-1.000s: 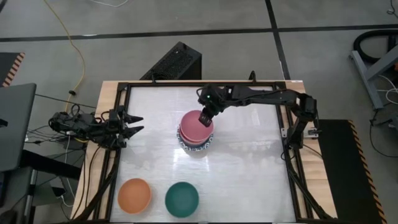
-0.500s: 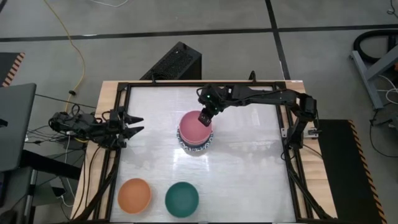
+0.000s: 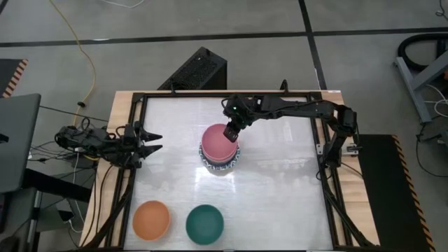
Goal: Nest bowls inside each other
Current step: Stack the pink bowl on top of the orange bowl
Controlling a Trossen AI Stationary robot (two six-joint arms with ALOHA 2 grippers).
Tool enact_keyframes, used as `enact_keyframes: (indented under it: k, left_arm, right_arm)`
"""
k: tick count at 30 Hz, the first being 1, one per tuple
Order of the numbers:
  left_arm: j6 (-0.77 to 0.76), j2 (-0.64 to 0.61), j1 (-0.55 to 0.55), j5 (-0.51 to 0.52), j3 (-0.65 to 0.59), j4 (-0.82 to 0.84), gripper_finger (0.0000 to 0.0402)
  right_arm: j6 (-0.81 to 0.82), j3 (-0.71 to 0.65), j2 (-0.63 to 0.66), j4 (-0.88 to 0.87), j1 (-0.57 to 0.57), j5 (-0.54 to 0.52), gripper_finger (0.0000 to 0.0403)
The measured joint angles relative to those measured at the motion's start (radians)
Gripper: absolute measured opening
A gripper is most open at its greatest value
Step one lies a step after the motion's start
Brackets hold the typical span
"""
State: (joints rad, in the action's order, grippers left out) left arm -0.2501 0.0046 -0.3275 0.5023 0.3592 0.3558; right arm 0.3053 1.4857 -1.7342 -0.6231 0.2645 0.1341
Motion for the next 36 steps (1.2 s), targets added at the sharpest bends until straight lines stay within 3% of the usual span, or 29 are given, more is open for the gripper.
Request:
enact_keyframes:
  k: [16,28,36]
  left_arm:
    - [-0.014,0.0,0.0,-0.015,0.0,0.03,0.0195]
    - [-0.018,0.0,0.0,-0.027,0.0,0.059,0.0195]
    - [-0.025,0.0,0.0,-0.032,0.0,0.058,0.0195]
  right_arm:
    - [-0.054,0.132,0.017,-0.053,0.0,-0.033,0.0131]
    - [-0.08,0.095,-0.023,-0.109,0.005,-0.026,0.004]
    - [-0.077,0.095,-0.039,-0.105,0.013,-0.026,0.002]
